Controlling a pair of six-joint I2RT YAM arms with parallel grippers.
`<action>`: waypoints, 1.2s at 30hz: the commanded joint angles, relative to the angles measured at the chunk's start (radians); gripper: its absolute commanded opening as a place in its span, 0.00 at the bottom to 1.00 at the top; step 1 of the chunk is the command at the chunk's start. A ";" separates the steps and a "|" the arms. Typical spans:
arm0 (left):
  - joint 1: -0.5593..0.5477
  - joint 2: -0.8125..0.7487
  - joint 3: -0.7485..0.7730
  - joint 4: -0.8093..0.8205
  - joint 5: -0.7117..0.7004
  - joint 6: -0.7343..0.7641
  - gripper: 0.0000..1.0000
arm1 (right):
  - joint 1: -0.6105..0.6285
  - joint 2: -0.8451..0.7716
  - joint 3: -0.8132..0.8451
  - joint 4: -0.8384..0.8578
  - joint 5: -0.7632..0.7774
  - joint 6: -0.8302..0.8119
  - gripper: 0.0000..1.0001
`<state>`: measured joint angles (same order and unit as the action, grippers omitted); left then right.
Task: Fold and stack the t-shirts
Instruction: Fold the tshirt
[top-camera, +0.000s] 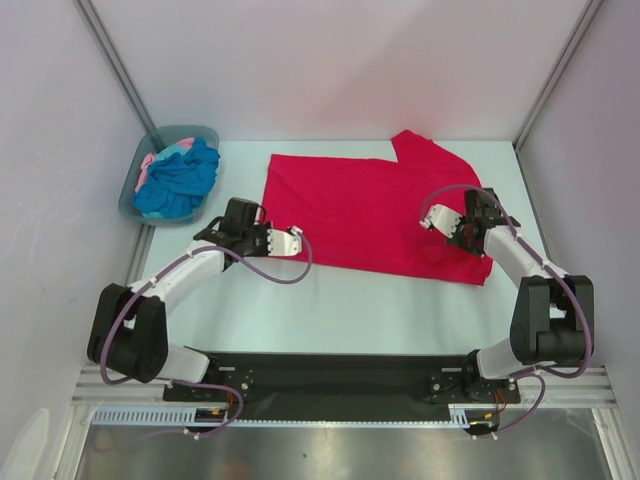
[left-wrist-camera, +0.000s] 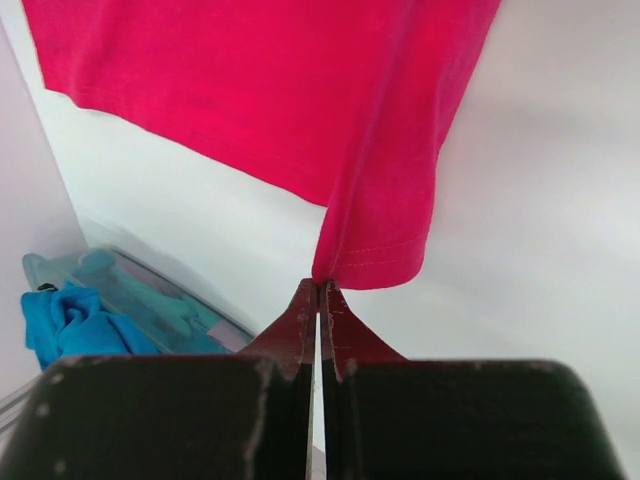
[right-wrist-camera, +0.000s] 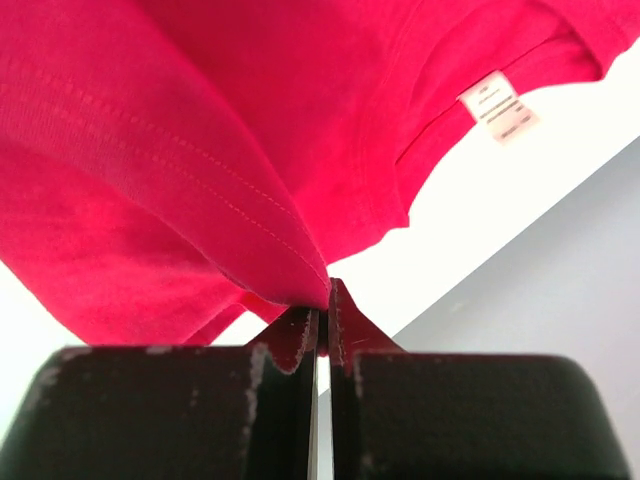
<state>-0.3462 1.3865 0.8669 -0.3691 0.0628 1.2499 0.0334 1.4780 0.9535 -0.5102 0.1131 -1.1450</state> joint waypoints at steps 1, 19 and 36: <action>0.012 0.020 0.027 -0.001 0.006 0.022 0.00 | -0.013 -0.053 -0.018 0.030 0.013 -0.019 0.00; 0.050 0.144 0.061 0.111 -0.029 0.019 0.00 | -0.073 -0.002 -0.027 0.171 0.037 -0.047 0.00; 0.053 0.190 0.083 0.171 -0.050 0.003 0.00 | -0.069 0.083 0.019 0.332 0.051 -0.067 0.00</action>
<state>-0.3069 1.5692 0.9051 -0.2260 0.0284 1.2572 -0.0345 1.5417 0.9234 -0.2749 0.1356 -1.2053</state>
